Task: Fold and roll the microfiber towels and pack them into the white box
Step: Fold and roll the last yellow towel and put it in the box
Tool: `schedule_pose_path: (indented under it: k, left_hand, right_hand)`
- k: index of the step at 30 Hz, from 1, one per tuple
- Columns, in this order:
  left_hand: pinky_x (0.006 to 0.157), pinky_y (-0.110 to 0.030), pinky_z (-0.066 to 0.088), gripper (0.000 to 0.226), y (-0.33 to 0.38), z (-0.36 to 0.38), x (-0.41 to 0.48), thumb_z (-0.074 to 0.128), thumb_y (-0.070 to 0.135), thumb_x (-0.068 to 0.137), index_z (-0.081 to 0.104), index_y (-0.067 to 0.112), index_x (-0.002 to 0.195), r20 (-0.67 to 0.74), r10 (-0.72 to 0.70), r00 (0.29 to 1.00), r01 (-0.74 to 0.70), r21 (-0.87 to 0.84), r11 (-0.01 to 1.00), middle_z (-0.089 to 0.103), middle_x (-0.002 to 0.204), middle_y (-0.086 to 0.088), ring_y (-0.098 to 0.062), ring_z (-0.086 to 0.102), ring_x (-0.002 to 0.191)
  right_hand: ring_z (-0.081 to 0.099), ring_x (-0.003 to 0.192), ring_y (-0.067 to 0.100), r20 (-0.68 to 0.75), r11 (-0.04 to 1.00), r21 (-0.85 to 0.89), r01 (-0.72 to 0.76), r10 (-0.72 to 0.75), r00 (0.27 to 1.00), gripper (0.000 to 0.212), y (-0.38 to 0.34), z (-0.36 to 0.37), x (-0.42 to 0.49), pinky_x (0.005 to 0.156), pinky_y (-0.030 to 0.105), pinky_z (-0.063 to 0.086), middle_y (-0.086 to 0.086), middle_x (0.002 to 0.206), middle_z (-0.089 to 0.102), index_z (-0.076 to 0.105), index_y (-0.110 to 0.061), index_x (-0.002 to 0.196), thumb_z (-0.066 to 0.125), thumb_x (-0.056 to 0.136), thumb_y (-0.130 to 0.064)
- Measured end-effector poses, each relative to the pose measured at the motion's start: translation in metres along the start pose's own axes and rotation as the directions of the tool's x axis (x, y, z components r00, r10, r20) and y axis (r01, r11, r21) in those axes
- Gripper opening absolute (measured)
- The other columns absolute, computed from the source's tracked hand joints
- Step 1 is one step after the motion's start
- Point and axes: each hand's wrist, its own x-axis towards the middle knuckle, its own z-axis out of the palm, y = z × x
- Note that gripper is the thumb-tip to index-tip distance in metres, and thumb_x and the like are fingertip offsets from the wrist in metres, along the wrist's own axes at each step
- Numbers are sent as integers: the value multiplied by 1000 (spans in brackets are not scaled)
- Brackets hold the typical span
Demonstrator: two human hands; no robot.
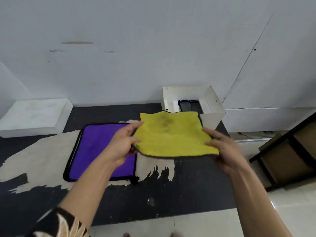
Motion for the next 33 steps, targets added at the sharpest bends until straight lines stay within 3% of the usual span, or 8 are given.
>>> schedule_pose_path:
  k: [6, 8, 11, 16, 22, 25, 28, 33]
  left_hand:
    - [76, -36, 57, 32, -156, 31, -4, 62, 2, 91, 61, 17, 119, -241, -291, 926, 344, 225, 912, 66, 124, -6, -19, 65, 95]
    - [88, -35, 53, 37, -180, 33, -8, 70, 11, 86, 61, 16, 122, -313, -276, 909, 384, 369, 846, 65, 125, -7, -21, 63, 105]
    - [80, -27, 44, 47, -184, 43, -11, 71, 17, 85, 56, 14, 129, -395, -198, 897, 393, 510, 765, 60, 123, -8, -23, 60, 107]
    - [72, -32, 51, 50, -190, 53, -20, 60, 0, 82, 49, 14, 128, -442, -249, 862, 470, 508, 722, 57, 109, -8, -20, 57, 88]
    - [83, -35, 50, 53, -195, 53, -38, 62, 9, 84, 42, 18, 132, -430, -326, 842, 537, 619, 573, 52, 124, -9, -23, 56, 104]
    - [76, -36, 49, 46, -186, 57, -40, 64, 24, 88, 44, 19, 129, -460, -149, 876, 481, 801, 355, 46, 128, -9, -27, 57, 103]
    - [91, -40, 50, 55, -178, 63, -24, 65, 31, 89, 43, 20, 139, -296, 64, 953, 277, 937, 213, 42, 135, -8, -27, 47, 119]
    - [115, -50, 23, 83, -159, 72, 32, 62, 43, 90, 14, 28, 155, -17, -38, 999, 18, 1000, 13, 4, 163, -9, -33, 13, 147]
  right_hand:
    - [62, 84, 13, -124, 812, -536, -232, 195, 973, 45, 125, -57, 35, 64, 25, 52, 5, 111, 67, 60, -7, 125, 54, 85, 13]
    - [62, 84, 16, -162, 723, -632, -279, 228, 960, 42, 148, -65, 40, 57, 28, 54, -3, 100, 62, 58, -11, 127, 58, 87, 3]
    - [63, 96, 23, -157, 592, -778, -212, 144, 977, 44, 157, -72, 43, 77, 41, 58, 2, 109, 62, 57, -16, 127, 64, 84, -8]
    - [60, 101, 25, -160, 465, -866, -183, 90, 983, 50, 162, -87, 41, 82, 34, 50, 10, 120, 59, 53, -18, 128, 67, 81, -11]
    - [52, 100, 28, -144, 276, -945, -174, 128, 981, 48, 150, -101, 31, 82, 34, 43, 14, 124, 50, 50, -15, 129, 60, 83, -6]
    - [41, 119, 38, -81, 131, -988, -81, 1, 997, 44, 144, -87, 36, 94, 42, 41, 17, 131, 45, 48, -13, 129, 57, 86, -16]
    - [30, 132, 39, 84, 47, -995, 88, -73, 994, 57, 139, -58, 55, 103, 49, 38, 17, 146, 33, 38, -14, 140, 59, 92, -37]
    - [1, 149, 36, 242, -10, -970, 242, -8, 970, 73, 138, -11, 107, 115, 60, 16, 12, 163, -1, 16, -23, 153, 50, 96, -52]
